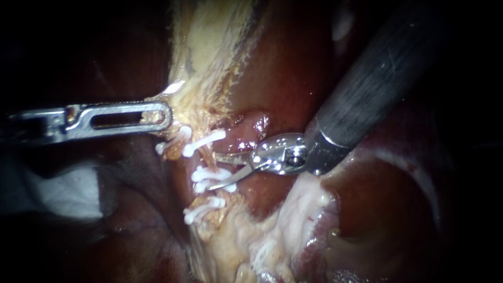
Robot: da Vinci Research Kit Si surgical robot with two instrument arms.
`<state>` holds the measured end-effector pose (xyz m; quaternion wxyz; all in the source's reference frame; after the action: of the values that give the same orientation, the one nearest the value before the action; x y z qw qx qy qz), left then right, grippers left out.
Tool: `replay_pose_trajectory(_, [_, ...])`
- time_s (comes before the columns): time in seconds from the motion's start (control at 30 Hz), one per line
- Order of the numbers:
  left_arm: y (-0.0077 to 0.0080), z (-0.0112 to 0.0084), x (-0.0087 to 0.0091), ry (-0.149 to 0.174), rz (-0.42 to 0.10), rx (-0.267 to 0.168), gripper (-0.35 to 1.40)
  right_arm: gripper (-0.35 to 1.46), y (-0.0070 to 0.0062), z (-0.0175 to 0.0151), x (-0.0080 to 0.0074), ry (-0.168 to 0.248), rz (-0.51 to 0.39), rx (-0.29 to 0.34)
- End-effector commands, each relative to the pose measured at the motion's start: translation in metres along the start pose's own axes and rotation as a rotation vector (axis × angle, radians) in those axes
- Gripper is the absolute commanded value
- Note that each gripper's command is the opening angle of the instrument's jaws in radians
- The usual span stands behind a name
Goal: Go to the cutting position right tube
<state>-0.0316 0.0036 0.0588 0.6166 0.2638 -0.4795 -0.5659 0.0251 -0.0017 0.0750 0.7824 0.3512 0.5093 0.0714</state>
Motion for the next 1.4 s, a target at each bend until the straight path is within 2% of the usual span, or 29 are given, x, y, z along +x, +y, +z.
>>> replay_pose_trajectory(0.03, [0.0000, 0.0001, 0.0000, 0.000, 0.000, 0.001, -0.35, 1.20, 0.0000, 0.0000, 0.0002, 0.003, 0.000, -0.001])
replay_pose_trajectory(0.6, [0.0005, 0.0004, -0.0001, 0.000, 0.001, 0.001, -0.35, 1.12, -0.0006, 0.0019, 0.0016, 0.025, -0.013, 0.037])
replay_pose_trajectory(1.0, [0.0008, 0.0007, 0.0000, -0.001, 0.001, 0.000, -0.35, 1.12, -0.0006, 0.0035, 0.0027, 0.072, 0.011, 0.064])
replay_pose_trajectory(1.4, [0.0008, 0.0009, 0.0000, -0.001, 0.001, 0.000, -0.35, 1.09, 0.0006, 0.0042, 0.0036, 0.129, 0.037, 0.042])
